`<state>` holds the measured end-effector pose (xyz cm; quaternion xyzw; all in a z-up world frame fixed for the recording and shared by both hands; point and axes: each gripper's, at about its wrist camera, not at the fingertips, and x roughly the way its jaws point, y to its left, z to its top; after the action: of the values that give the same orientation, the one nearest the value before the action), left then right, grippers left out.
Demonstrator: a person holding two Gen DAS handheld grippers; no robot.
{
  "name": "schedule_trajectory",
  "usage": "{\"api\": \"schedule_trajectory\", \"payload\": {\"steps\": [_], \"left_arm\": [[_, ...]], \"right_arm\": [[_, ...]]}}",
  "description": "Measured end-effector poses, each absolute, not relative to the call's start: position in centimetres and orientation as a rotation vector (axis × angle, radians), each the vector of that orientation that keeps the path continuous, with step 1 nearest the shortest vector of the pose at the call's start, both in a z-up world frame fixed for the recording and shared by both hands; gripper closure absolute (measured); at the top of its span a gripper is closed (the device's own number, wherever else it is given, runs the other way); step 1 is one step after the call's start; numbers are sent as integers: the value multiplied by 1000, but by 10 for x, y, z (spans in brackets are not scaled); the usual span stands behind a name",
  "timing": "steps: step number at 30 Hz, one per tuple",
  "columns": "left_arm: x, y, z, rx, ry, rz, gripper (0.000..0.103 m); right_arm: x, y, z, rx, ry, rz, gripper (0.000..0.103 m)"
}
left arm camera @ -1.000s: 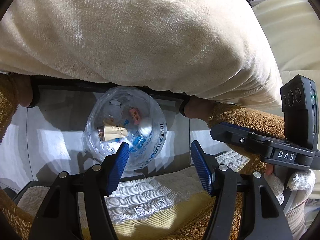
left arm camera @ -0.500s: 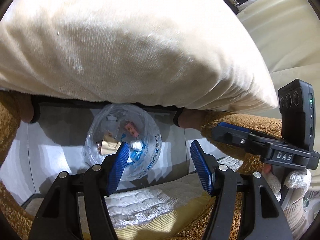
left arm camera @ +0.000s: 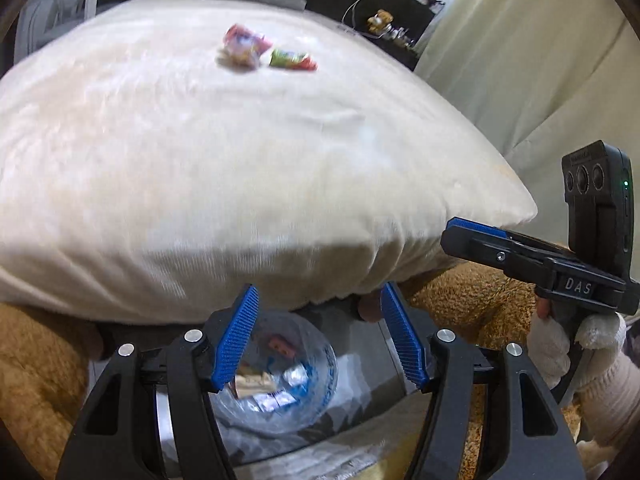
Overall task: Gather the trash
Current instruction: 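Reach both tools back over the bed toward the remaining snack packs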
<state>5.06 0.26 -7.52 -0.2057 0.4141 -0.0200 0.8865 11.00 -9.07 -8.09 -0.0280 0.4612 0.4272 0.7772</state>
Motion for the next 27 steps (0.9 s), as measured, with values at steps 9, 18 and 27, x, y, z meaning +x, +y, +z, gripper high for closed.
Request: {"api": "schedule_trajectory", "payload": {"steps": [9, 18, 27], "left_arm": [[74, 37, -34, -376, 774, -13, 40], [96, 82, -11, -371, 723, 30, 33], [122, 125, 0, -389, 690, 68, 25]], "right_arm": [[143, -66, -55, -129, 898, 924, 43], [199, -17, -47, -148, 887, 921, 25], [251, 30, -51, -183, 860, 847, 8]]}}
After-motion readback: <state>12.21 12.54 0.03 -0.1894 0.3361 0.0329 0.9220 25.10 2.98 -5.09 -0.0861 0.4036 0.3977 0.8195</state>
